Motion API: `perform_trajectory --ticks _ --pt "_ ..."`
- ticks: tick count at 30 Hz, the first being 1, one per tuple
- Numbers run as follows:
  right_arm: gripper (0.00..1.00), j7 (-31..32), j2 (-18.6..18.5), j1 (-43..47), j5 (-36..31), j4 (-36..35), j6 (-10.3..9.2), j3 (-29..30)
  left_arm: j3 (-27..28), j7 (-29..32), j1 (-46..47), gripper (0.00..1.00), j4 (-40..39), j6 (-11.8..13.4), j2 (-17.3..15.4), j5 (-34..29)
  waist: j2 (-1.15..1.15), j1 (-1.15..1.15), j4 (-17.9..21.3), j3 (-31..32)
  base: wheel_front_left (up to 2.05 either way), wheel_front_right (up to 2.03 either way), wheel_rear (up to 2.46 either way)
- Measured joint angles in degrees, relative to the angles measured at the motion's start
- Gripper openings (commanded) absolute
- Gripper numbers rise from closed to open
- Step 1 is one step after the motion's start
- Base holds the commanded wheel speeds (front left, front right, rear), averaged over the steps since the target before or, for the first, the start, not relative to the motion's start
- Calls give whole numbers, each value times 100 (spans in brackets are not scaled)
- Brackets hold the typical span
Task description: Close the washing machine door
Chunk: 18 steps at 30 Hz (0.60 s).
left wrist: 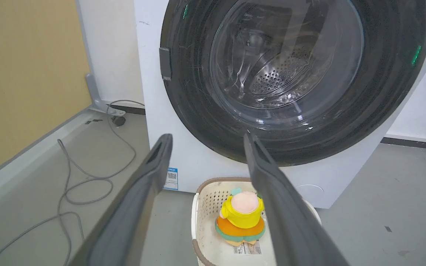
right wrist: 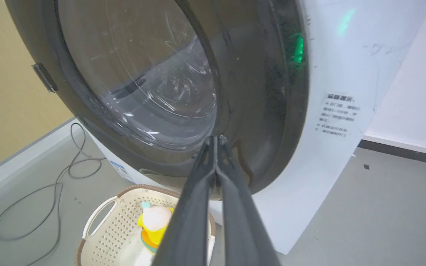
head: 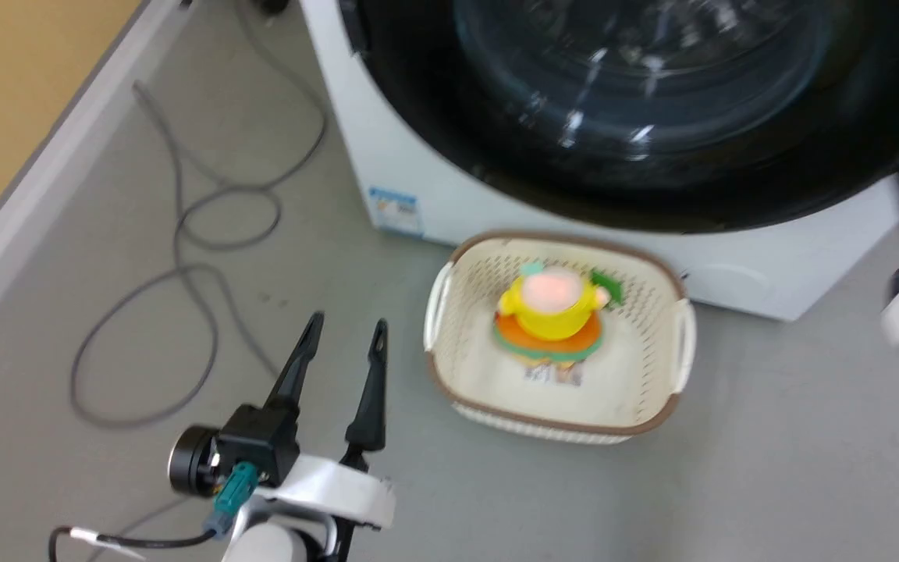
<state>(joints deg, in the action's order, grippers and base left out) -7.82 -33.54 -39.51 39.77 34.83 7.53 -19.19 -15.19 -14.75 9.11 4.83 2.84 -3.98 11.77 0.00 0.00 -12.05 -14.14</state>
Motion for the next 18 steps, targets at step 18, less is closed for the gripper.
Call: perform_trajectory --ticks 18 --pt "0 -634 1444 3057 -1410 -2206 0 1594 265 0 -566 100 286 3 -151 58 0 -1 948 1043 0 0 0"
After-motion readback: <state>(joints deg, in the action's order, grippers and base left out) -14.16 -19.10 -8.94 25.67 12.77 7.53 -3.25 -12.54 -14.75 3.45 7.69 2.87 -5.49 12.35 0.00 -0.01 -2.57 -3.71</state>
